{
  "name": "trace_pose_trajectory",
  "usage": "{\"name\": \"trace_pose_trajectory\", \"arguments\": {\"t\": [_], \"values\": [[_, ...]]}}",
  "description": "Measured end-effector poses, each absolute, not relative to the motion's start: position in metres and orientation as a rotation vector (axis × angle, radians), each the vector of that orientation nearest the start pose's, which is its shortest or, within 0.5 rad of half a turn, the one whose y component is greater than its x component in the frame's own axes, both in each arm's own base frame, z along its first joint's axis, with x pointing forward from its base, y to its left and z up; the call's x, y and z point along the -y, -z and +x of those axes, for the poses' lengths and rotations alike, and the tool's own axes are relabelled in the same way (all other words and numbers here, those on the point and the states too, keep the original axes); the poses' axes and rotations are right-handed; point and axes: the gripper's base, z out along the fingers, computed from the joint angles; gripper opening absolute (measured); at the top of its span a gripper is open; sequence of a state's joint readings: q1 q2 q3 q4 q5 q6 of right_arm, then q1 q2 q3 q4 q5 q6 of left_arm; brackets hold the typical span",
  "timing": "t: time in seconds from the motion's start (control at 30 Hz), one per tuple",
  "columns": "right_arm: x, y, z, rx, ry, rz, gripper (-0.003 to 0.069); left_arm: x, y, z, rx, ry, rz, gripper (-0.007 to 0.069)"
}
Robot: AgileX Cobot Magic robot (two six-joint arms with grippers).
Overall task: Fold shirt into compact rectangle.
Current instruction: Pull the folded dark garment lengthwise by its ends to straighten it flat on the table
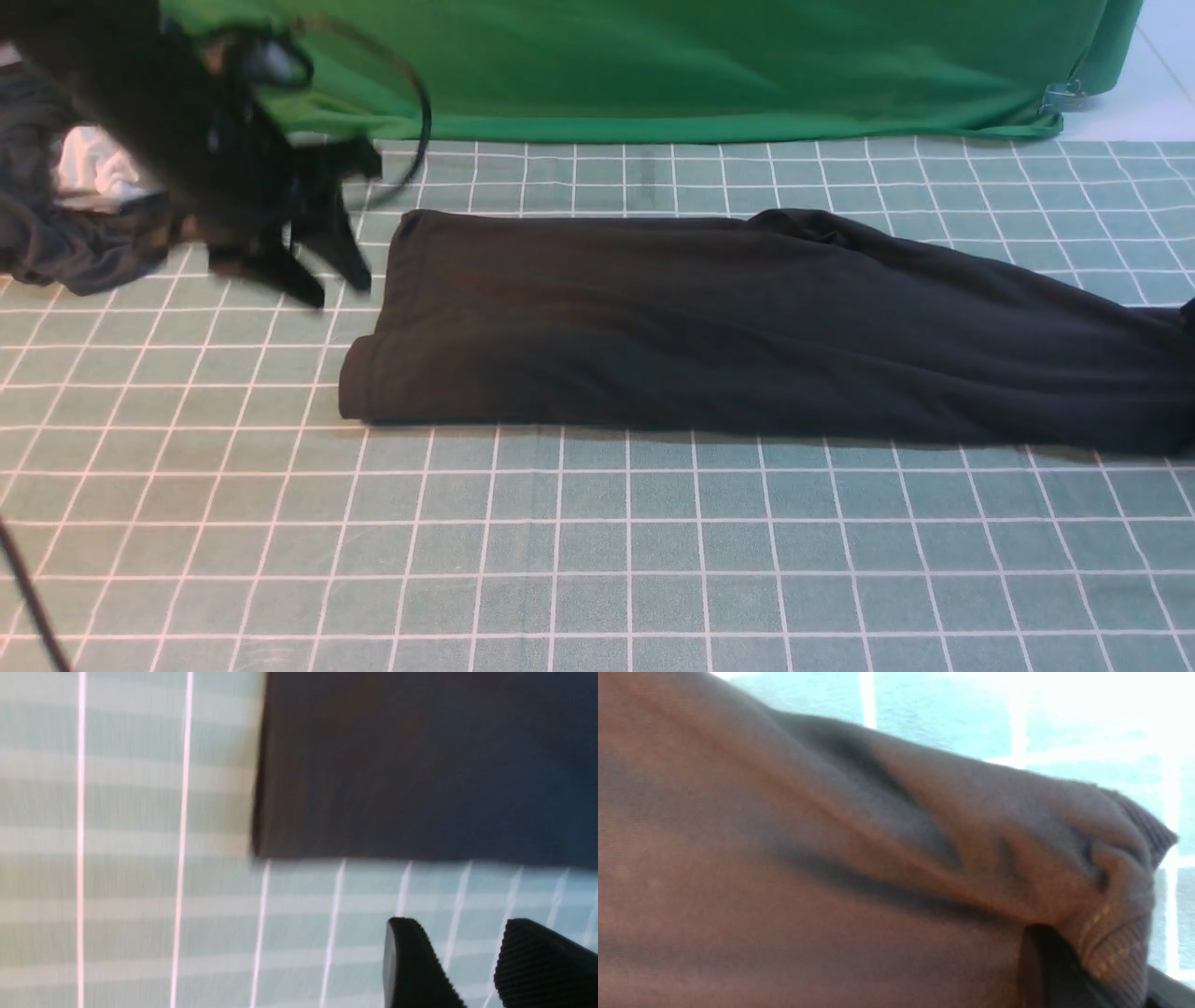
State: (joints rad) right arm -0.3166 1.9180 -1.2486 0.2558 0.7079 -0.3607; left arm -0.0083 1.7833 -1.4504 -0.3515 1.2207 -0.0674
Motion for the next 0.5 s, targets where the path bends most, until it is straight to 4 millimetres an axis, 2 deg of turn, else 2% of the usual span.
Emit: {"name": "trace_pose_trajectory", "arguments": {"t": [0.07,0.1,0.17,0.2,0.33,0.5], "values": [[0.105,-0.17,0.366,-2.806,-0.124,0.18,0.0025,0.039,-0.242,0.342,-3.076,0.497,-0.24,0.0238],[0.105,-0.17,0.366,-2.806,-0.124,0.18,0.0025,0.04,-0.24,0.341,-3.08,0.493,-0.235,0.0238],[0.105,-0.17,0.366,-2.805,-0.123,0.18,0.0026,0.051,-0.217,0.336,-3.071,0.435,-0.214,0.0238],[0.105,-0.17,0.366,-2.805,-0.123,0.18,0.0026,0.054,-0.212,0.336,-3.054,0.417,-0.206,0.0239],[0.105,-0.17,0.366,-2.806,-0.123,0.176,0.0026,0.059,-0.206,0.341,-2.997,0.372,-0.212,0.0261],[0.105,-0.17,0.366,-2.806,-0.123,0.176,0.0026,0.052,-0.205,0.348,-2.933,0.228,-0.224,0.0327]]}}
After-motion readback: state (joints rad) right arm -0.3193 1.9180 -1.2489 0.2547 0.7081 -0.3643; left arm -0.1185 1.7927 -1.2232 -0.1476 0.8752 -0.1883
